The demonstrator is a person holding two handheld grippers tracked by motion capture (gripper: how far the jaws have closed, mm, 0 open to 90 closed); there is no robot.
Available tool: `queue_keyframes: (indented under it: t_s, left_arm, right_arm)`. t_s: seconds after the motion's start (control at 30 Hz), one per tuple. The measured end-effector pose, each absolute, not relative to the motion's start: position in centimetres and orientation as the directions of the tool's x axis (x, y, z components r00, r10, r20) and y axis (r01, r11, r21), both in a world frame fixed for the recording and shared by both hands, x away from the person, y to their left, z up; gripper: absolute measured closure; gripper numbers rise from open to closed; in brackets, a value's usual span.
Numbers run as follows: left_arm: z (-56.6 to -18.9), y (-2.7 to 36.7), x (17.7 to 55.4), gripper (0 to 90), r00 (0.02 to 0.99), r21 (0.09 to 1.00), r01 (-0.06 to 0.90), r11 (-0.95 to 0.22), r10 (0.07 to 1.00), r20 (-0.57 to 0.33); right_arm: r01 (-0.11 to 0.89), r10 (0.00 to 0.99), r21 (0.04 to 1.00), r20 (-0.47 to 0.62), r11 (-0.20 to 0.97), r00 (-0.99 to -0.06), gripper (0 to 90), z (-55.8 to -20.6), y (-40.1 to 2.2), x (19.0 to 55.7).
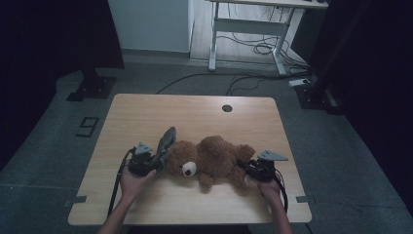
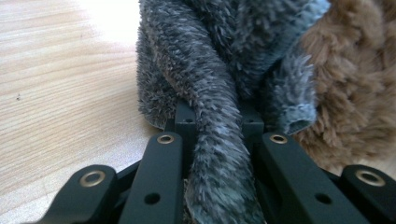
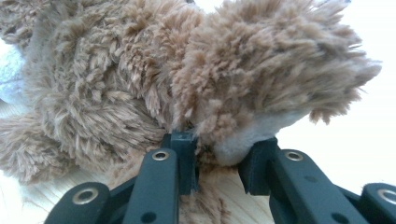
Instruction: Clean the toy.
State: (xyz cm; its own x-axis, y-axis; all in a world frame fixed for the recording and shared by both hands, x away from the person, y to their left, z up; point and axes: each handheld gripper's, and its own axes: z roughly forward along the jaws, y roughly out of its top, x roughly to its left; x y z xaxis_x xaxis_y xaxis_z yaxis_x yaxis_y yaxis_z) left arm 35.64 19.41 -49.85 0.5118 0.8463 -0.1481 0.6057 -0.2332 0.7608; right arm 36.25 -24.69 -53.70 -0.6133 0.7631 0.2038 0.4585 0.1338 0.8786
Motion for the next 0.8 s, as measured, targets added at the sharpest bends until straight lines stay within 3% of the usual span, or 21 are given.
queue_keyframes:
  t_s: [0.17, 0.37, 0.6, 0.8]
  left_arm:
    - [-46.0, 19.6, 35.0, 76.3, 0.533, 0.823, 0.530, -0.203, 0.835, -0.137]
    - [-42.0, 15.7, 33.5, 76.2, 0.638, 0.872, 0.419, -0.252, 0.766, -0.084]
    - [-44.1, 10.2, 34.9, 76.2, 0.684, 0.827, 0.432, -0.359, 0.729, -0.040]
    - [-46.2, 10.9, 35.0, 76.3, 0.678, 0.832, 0.451, -0.324, 0.731, -0.083]
  right_arm:
    - [0.457, 0.762, 0.880, 0.207, 0.130, -0.614, 70.5, -53.7, -24.9, 36.3]
    - [0.456, 0.763, 0.880, 0.206, 0.129, -0.613, 70.6, -53.7, -24.8, 36.3]
    - [0.455, 0.762, 0.880, 0.203, 0.133, -0.615, 70.5, -53.6, -24.8, 36.2]
    - [0.449, 0.754, 0.884, 0.205, 0.132, -0.624, 70.5, -53.6, -24.9, 36.2]
